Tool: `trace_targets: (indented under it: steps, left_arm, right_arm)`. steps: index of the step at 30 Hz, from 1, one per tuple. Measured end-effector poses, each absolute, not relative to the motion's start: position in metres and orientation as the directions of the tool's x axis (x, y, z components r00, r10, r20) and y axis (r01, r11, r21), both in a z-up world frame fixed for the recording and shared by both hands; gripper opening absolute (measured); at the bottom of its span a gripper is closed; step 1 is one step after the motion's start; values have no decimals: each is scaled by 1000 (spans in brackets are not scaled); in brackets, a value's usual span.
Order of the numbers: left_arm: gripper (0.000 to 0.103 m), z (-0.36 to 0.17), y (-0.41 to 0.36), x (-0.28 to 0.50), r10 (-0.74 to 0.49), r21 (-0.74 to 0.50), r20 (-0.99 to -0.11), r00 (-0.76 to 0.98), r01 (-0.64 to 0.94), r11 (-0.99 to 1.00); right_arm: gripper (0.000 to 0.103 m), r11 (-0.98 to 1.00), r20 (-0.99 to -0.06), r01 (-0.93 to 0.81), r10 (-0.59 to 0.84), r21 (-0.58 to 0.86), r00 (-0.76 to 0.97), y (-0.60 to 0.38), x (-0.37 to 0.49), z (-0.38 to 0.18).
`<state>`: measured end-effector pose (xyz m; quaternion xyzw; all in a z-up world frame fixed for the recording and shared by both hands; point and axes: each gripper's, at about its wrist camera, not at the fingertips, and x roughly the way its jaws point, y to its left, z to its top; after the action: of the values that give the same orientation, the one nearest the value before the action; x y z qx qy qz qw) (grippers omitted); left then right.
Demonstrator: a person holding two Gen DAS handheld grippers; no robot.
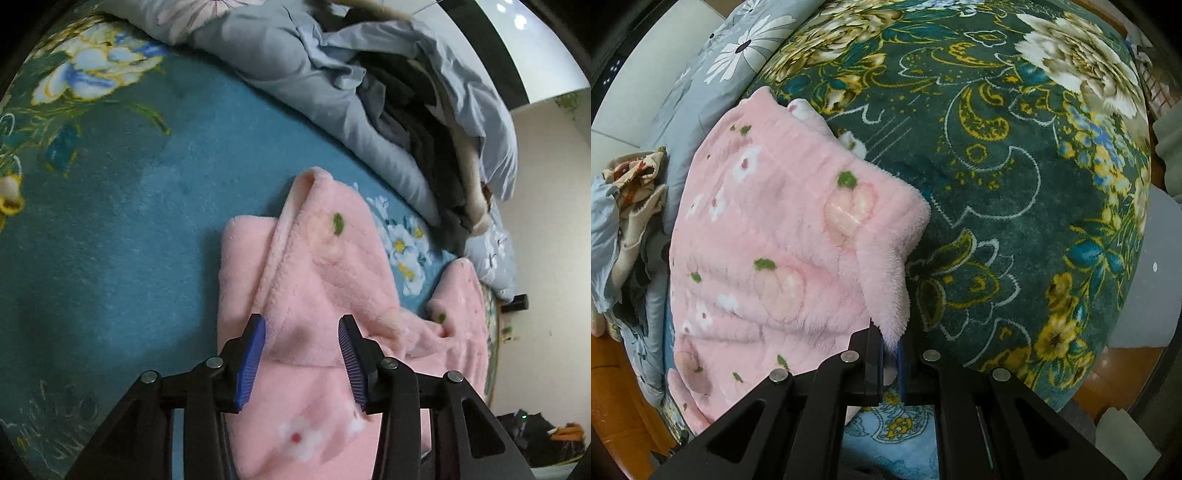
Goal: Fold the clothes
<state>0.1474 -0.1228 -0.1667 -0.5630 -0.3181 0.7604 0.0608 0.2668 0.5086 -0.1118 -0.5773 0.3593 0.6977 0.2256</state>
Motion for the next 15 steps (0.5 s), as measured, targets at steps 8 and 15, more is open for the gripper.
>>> trace_targets:
  steps: [8,15]
  left_arm:
    - [45,-162,-124,153,363,-456,-875,-321,294,-840]
    - [36,-160,-112,150,343,-418,-889,-304,227,-880]
  right_arm:
    - [5,-620,-959,-740,-81,263,-273,513,268,-104]
    - [5,-608,-941,-726,-123,323,-315,515,270,-105]
